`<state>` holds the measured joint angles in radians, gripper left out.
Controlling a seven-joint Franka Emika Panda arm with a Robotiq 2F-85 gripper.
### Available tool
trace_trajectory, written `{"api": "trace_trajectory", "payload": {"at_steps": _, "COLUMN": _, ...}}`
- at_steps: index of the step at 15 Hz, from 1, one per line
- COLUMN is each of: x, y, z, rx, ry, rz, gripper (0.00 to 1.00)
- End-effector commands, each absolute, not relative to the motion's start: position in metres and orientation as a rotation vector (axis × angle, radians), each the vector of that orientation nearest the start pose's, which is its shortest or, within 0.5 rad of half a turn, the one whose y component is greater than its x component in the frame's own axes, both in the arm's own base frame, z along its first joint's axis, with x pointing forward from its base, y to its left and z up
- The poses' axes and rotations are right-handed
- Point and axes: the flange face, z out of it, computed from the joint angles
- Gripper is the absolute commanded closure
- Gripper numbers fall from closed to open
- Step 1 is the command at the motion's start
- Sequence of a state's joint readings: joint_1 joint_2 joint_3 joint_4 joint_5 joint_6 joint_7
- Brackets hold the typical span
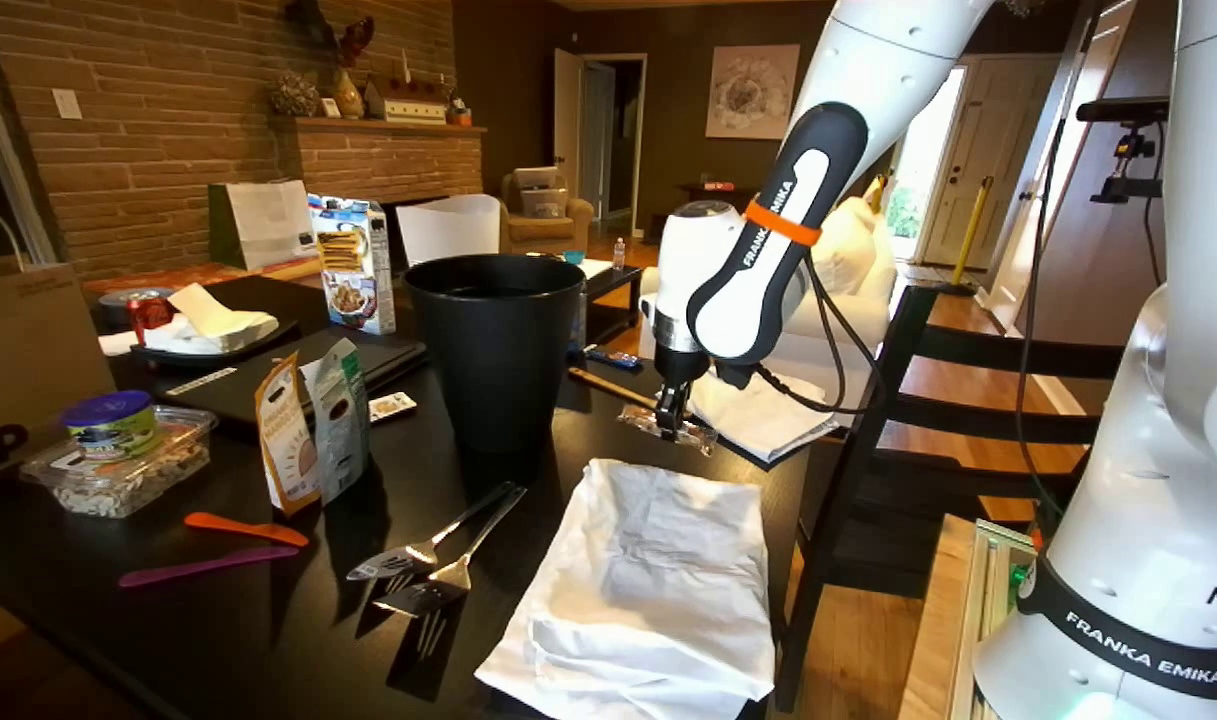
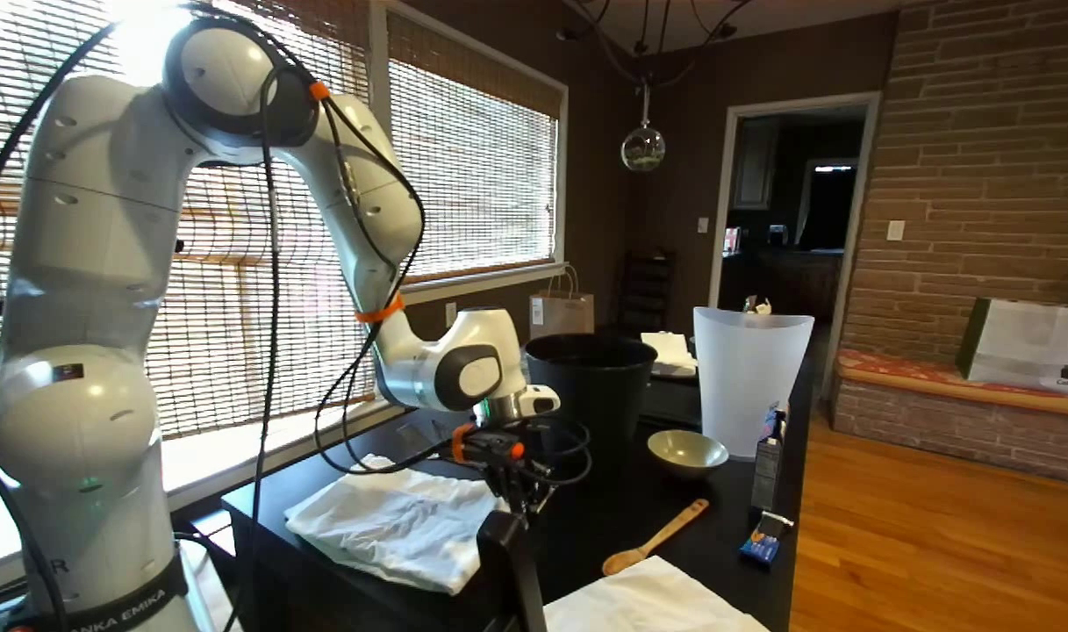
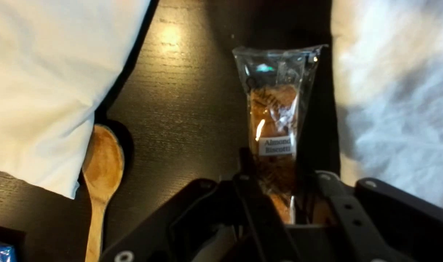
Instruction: Unfold the left white towel, then remove the brown sachet from the left towel
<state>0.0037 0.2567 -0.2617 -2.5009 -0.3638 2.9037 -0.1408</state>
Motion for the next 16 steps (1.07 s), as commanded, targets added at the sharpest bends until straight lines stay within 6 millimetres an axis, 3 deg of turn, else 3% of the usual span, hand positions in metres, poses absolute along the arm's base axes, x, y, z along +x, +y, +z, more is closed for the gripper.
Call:
{"api": "trace_trajectory", "payload": {"at_steps": 1, "x": 0.474, "y": -0.116, "z": 0.18, "rx": -3.339, "ry": -0.445, "rz": -0.134, "gripper": 0.92}}
{"api": "trace_trajectory", "payload": {"at_steps": 3, "x": 0.473, "y": -0.119, "z": 0.17, "rx": -3.345, "ry": -0.438, "rz": -0.099, "gripper": 0.92}}
{"api": "trace_trajectory", "payload": {"at_steps": 4, "x": 0.472, "y": -0.12, "z": 0.168, "rx": -3.342, "ry": -0.418, "rz": -0.09, "gripper": 0.47}}
{"api": "trace_trajectory", "payload": {"at_steps": 5, "x": 0.472, "y": -0.12, "z": 0.168, "rx": -3.344, "ry": -0.407, "rz": -0.087, "gripper": 0.45}}
{"api": "trace_trajectory", "payload": {"at_steps": 8, "x": 0.473, "y": -0.114, "z": 0.188, "rx": -3.34, "ry": -0.389, "rz": -0.134, "gripper": 0.25}}
{"api": "trace_trajectory", "payload": {"at_steps": 11, "x": 0.473, "y": -0.107, "z": 0.224, "rx": -3.333, "ry": -0.389, "rz": -0.232, "gripper": 0.04}}
{"api": "trace_trajectory", "payload": {"at_steps": 16, "x": 0.47, "y": -0.093, "z": 0.289, "rx": -3.323, "ry": -0.376, "rz": -0.289, "gripper": 0.0}}
